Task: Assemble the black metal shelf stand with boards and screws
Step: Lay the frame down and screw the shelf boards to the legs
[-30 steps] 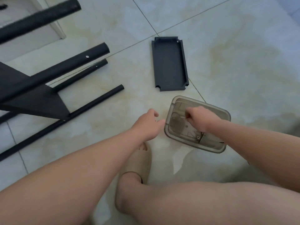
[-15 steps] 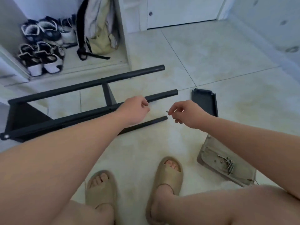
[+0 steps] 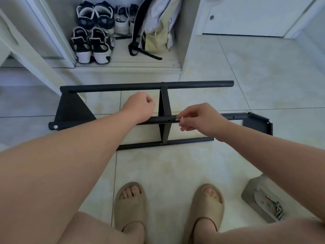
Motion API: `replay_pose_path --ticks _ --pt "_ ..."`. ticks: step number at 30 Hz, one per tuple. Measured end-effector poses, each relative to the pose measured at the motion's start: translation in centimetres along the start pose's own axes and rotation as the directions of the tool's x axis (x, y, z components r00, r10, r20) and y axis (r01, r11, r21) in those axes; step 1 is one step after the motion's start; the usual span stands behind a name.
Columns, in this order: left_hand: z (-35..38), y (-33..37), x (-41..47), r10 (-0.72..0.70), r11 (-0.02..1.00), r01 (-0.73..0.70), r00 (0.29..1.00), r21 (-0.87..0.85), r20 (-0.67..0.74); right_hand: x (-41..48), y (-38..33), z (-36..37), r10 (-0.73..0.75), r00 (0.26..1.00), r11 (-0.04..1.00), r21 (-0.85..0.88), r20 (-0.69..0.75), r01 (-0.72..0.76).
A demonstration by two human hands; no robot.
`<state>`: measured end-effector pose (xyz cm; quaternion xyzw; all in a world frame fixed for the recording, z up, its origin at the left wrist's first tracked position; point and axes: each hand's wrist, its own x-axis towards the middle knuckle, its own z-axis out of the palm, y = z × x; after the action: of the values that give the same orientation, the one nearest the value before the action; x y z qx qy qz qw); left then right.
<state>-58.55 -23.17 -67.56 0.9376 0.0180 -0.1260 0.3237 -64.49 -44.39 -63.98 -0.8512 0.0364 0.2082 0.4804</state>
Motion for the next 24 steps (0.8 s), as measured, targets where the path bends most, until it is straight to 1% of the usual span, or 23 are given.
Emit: replay_pose_path --ticks 5,10,16,18,22,24 --pt "1.5 -0.2 1.7 -0.018 1.000 0.020 0.995 -0.018 0.097 1.7 0.7 1.3 0.001 1.000 0.997 -0.077 0.019 0.001" --pt "2.7 -0.3 3.5 -0.040 0.999 0.039 0.948 0.010 0.316 2.4 1.9 1.8 -0.004 1.000 0.999 -0.049 0.030 0.005" --pt "3.7 0.1 5.3 -0.067 0.997 0.071 0.920 0.003 0.385 2.4 3.0 2.0 -0.044 0.999 0.999 -0.002 0.026 0.044" --pt "3.8 0.0 5.6 -0.067 0.996 0.085 0.911 -0.026 0.406 2.3 3.1 2.1 -0.065 0.998 0.998 0.010 0.022 0.065" --pt "3.7 -0.1 5.4 -0.046 0.988 0.112 0.867 -0.104 0.496 2.0 2.9 2.3 -0.098 0.995 0.995 0.001 0.004 0.098" --pt "3.7 -0.1 5.3 -0.034 0.986 0.112 0.864 -0.127 0.502 1.8 2.8 2.4 -0.103 0.995 0.995 -0.016 -0.003 0.103"
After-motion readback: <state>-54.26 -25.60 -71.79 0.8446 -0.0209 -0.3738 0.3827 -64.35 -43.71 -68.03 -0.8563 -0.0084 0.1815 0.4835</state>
